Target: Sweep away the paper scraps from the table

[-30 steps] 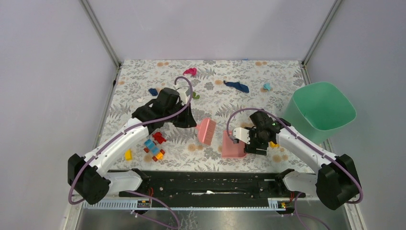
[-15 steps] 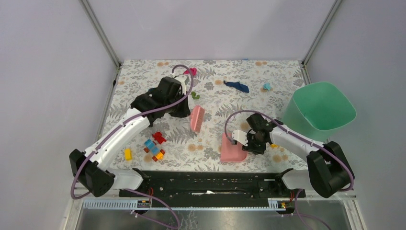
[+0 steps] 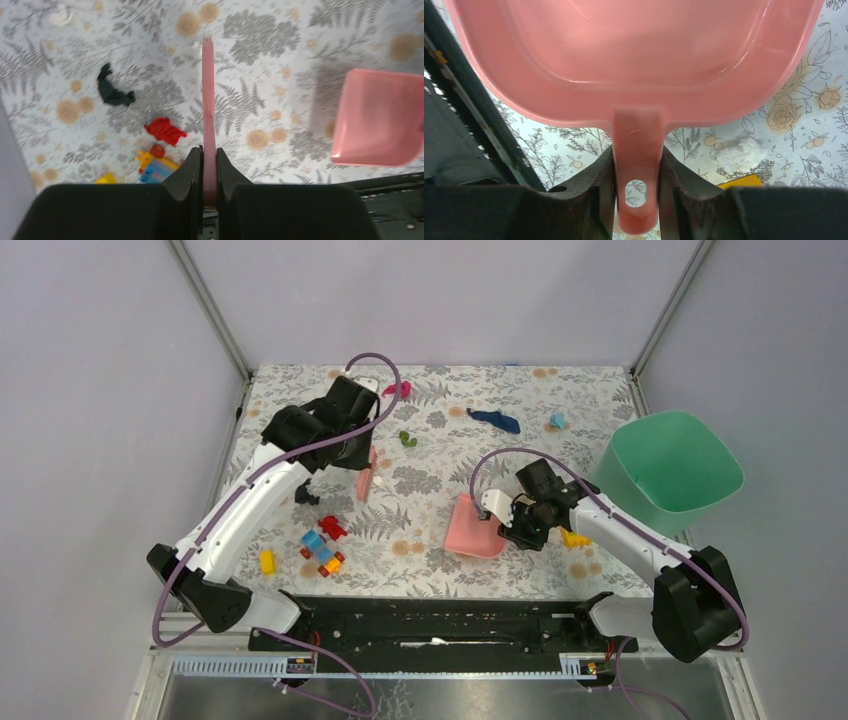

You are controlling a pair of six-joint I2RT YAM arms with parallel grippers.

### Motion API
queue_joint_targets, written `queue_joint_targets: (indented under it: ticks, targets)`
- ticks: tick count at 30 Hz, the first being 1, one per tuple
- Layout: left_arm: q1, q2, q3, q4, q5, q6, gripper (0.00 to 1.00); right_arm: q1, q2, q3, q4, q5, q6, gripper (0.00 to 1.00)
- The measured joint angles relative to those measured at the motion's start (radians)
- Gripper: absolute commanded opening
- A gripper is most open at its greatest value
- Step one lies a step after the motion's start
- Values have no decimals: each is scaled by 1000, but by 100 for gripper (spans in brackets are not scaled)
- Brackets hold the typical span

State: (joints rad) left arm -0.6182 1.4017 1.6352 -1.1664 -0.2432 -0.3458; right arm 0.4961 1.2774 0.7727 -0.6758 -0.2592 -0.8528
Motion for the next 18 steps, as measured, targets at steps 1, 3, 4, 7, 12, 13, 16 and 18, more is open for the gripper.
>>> queue_joint_targets:
  ticks: [1, 3, 4, 7, 12, 13, 16, 18]
  targets:
    - [-1, 2, 0, -18, -19, 3, 0, 0, -8, 0, -3, -10, 7, 8]
    - [-5, 10, -6, -55, -65, 6, 0, 0, -15, 0, -7, -30, 16, 8]
    - [-8, 21, -11, -75, -98, 6, 0, 0, -15, 0, -8, -41, 19, 8]
    - [-22, 63, -32, -114, -196, -2, 0, 0, -14, 0, -18, -60, 21, 6]
    - [-47, 156, -76, -163, -324, -20, 0, 15, 18, 19, -51, -82, 25, 5]
    - [-51, 174, -76, -172, -344, -24, 0, 32, 30, 27, -55, -77, 29, 5]
    - [-56, 190, -79, -181, -389, -37, 0, 106, 60, 48, -60, -46, 41, 5]
    - [-58, 190, -95, -187, -420, -50, 0, 152, 81, 69, -69, -25, 48, 5]
